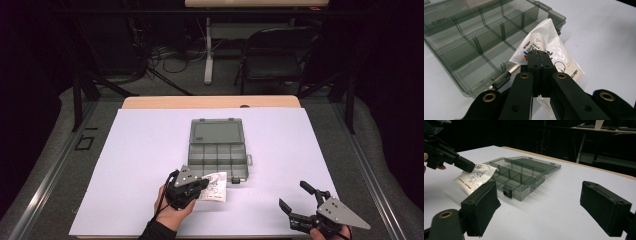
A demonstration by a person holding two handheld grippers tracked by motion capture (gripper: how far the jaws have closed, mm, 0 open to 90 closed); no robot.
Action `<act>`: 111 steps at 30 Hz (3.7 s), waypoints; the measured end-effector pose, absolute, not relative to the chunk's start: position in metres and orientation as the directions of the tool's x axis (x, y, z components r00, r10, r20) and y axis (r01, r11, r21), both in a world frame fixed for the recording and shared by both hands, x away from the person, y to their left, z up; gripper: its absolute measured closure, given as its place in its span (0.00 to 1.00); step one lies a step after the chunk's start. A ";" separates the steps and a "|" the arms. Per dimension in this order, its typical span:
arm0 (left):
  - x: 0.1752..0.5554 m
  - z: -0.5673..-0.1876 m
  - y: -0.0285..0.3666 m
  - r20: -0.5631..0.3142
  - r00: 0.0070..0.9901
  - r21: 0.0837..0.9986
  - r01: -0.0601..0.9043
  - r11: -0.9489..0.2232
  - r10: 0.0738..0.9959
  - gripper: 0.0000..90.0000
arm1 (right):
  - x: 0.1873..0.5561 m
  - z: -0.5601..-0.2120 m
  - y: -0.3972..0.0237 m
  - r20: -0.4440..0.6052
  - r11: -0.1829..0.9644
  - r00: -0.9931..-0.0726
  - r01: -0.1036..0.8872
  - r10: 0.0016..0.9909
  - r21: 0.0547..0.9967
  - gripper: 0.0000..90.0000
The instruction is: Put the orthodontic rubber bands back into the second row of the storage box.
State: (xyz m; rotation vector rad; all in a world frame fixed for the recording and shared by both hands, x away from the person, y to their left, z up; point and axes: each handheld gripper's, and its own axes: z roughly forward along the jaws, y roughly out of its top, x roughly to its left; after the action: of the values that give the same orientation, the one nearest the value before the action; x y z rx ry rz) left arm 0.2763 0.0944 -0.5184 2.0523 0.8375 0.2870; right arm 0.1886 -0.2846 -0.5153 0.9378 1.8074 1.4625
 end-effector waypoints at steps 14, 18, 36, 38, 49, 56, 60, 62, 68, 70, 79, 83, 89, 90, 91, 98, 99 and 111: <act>0.282 -0.505 0.111 -0.108 0.721 0.824 0.450 -0.344 0.685 1.00 | 0.189 -0.516 -0.284 -0.031 0.128 -0.548 0.140 0.836 0.982 0.16; 0.282 -0.504 0.113 -0.118 0.712 0.827 0.456 -0.329 0.692 1.00 | 0.189 -0.516 -0.285 -0.031 0.132 -0.550 0.144 0.834 0.981 0.16; 0.301 -0.482 0.118 -0.119 0.697 0.845 0.445 -0.297 0.707 1.00 | 0.190 -0.516 -0.284 -0.034 0.134 -0.549 0.143 0.835 0.981 0.16; 0.304 -0.480 0.118 -0.112 0.695 0.845 0.443 -0.301 0.710 1.00 | 0.190 -0.516 -0.284 -0.036 0.136 -0.551 0.142 0.834 0.980 0.16; 0.322 -0.474 0.114 -0.112 0.683 0.839 0.454 -0.299 0.722 1.00 | 0.190 -0.516 -0.284 -0.029 0.129 -0.549 0.145 0.835 0.981 0.16; 0.331 -0.475 0.110 -0.107 0.676 0.838 0.456 -0.300 0.729 1.00 | 0.190 -0.516 -0.284 -0.031 0.131 -0.549 0.145 0.835 0.981 0.16; 0.335 -0.476 0.106 -0.109 0.675 0.837 0.459 -0.299 0.730 1.00 | 0.190 -0.516 -0.284 -0.029 0.130 -0.550 0.146 0.835 0.981 0.16; 0.336 -0.478 0.103 -0.108 0.675 0.835 0.460 -0.302 0.729 1.00 | 0.190 -0.516 -0.284 -0.028 0.129 -0.549 0.146 0.835 0.981 0.16; 0.341 -0.482 0.095 -0.096 0.678 0.830 0.459 -0.317 0.729 1.00 | 0.190 -0.516 -0.284 -0.031 0.131 -0.551 0.144 0.834 0.981 0.16; 0.341 -0.483 0.094 -0.095 0.681 0.828 0.459 -0.322 0.726 1.00 | 0.190 -0.516 -0.284 -0.030 0.131 -0.551 0.144 0.834 0.981 0.16; 0.346 -0.494 0.081 -0.088 0.684 0.815 0.467 -0.343 0.724 1.00 | 0.190 -0.516 -0.284 -0.033 0.133 -0.552 0.143 0.833 0.981 0.16; 0.348 -0.499 0.075 -0.071 0.686 0.805 0.468 -0.364 0.724 1.00 | 0.190 -0.516 -0.284 -0.032 0.127 -0.550 0.136 0.834 0.982 0.16; 0.350 -0.506 0.069 -0.039 0.691 0.793 0.461 -0.398 0.722 1.00 | 0.190 -0.516 -0.284 -0.034 0.130 -0.553 0.135 0.833 0.982 0.16; 0.350 -0.506 0.068 -0.035 0.691 0.791 0.460 -0.403 0.722 1.00 | 0.190 -0.516 -0.284 -0.034 0.130 -0.553 0.135 0.833 0.982 0.16; 0.350 -0.507 0.068 -0.031 0.693 0.788 0.460 -0.409 0.720 1.00 | 0.190 -0.516 -0.284 -0.035 0.136 -0.555 0.141 0.831 0.981 0.16; 0.349 -0.512 0.065 -0.024 0.696 0.776 0.465 -0.425 0.717 0.99 | 0.190 -0.516 -0.284 -0.036 0.137 -0.555 0.142 0.831 0.980 0.16; 0.349 -0.513 0.065 -0.024 0.696 0.777 0.464 -0.425 0.717 0.99 | 0.190 -0.516 -0.284 -0.037 0.138 -0.555 0.141 0.831 0.980 0.16; 0.351 -0.516 0.063 -0.026 0.695 0.767 0.475 -0.431 0.718 0.94 | 0.190 -0.516 -0.285 -0.040 0.142 -0.557 0.141 0.829 0.980 0.16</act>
State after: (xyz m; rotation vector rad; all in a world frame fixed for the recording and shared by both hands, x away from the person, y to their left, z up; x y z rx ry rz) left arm 0.3507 0.0633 -0.5162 2.1095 0.9093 0.3915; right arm 0.1897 -0.2845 -0.5156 0.9300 1.8163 1.4573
